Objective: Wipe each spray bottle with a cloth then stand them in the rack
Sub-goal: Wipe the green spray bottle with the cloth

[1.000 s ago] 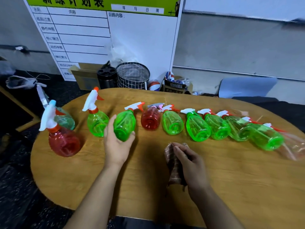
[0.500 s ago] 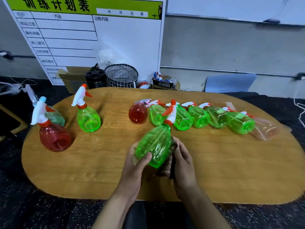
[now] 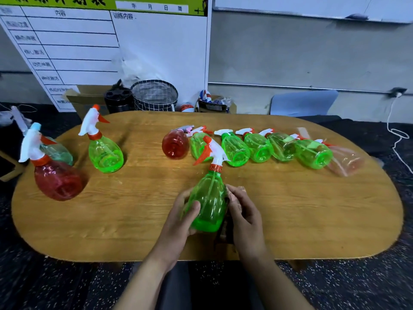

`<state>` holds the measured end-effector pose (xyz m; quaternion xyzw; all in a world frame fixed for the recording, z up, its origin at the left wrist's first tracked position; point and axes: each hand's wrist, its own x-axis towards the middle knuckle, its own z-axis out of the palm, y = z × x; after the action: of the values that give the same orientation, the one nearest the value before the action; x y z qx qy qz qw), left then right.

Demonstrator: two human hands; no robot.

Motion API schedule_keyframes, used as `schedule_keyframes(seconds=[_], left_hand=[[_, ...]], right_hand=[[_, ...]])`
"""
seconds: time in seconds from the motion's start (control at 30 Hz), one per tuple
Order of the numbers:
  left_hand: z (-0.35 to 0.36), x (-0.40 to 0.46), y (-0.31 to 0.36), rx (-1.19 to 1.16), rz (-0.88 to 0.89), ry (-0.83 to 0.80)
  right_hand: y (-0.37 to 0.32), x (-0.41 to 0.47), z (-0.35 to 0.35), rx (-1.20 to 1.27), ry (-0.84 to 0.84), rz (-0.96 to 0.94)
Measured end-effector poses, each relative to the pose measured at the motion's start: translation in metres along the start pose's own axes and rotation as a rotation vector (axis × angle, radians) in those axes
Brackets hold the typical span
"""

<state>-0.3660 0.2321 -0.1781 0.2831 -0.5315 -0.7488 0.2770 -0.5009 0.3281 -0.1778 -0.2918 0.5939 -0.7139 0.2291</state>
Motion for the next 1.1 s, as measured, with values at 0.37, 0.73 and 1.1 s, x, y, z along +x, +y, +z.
schedule_keyframes(seconds=[0.37, 0.73, 1.1], left_hand=[[0.003, -0.001, -0.022, -0.122, 0.011, 0.054], [0.008, 0.000, -0.031, -0.078, 0.103, 0.126], [0.010, -0.003, -0.033, 0.055, 0.162, 0.123]], right_hand=[[-0.031, 0.032, -0.007, -0.533, -0.130, -0.294], [-0.010, 0.012, -0.005, -0.690, -0.276, -0.474], [-0.031, 0.015, -0.014, -0.687, -0.229, -0.560]])
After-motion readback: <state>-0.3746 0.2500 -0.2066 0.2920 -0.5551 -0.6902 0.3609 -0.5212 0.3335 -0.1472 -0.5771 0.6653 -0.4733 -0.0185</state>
